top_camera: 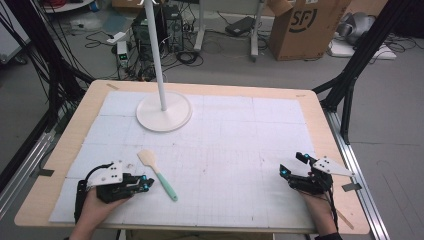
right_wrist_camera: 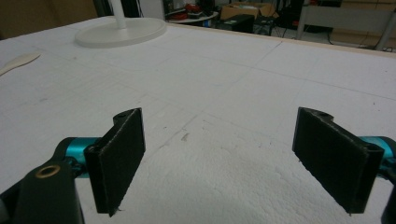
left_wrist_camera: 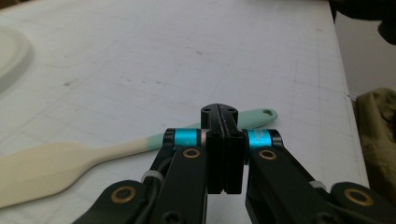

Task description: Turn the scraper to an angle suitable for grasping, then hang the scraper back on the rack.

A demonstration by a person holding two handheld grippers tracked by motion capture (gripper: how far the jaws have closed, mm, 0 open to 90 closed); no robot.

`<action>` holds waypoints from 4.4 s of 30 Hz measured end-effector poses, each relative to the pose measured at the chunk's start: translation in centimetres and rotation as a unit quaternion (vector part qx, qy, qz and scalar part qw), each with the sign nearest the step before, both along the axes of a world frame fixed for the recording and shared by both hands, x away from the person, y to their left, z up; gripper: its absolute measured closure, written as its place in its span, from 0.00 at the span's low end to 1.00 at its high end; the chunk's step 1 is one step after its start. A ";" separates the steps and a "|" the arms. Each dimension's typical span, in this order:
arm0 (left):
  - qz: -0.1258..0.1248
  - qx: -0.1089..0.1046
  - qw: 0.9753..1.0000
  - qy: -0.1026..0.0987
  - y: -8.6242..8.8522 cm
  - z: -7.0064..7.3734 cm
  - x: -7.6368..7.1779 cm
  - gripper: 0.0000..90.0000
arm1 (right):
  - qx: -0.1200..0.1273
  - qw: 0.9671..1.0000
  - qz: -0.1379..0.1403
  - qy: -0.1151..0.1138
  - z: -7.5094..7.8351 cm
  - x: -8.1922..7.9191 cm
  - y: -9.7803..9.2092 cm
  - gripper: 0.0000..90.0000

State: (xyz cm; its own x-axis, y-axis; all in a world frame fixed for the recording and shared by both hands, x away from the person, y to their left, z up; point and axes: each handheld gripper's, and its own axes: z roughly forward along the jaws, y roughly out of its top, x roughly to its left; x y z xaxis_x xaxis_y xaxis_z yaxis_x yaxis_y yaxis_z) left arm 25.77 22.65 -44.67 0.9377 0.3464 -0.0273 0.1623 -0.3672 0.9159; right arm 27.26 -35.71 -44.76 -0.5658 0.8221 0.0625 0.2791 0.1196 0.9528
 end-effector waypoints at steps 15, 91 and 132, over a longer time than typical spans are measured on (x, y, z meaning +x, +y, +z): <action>-0.029 0.118 0.992 0.030 -5.4 -0.3 1.4 1.00 | -0.001 1.000 0.000 0.000 0.0 0.1 0.0 0.18; 0.171 -0.117 0.978 -0.035 8.8 -0.2 2.0 0.28 | -0.002 1.000 -0.006 0.015 0.0 0.4 0.0 0.19; 0.091 0.062 0.993 0.037 -1.8 0.2 11.5 0.47 | -0.008 1.000 0.002 0.011 0.0 0.3 0.1 0.19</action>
State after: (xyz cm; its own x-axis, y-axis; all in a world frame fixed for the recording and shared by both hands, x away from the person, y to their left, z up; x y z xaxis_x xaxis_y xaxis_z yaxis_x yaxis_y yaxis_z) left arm 37.31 20.84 -44.47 0.8559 0.5155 -0.0412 0.3023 -0.4340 0.8487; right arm 27.52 -35.58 -44.76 -0.5671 0.8214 0.0615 0.2997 0.1363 0.9443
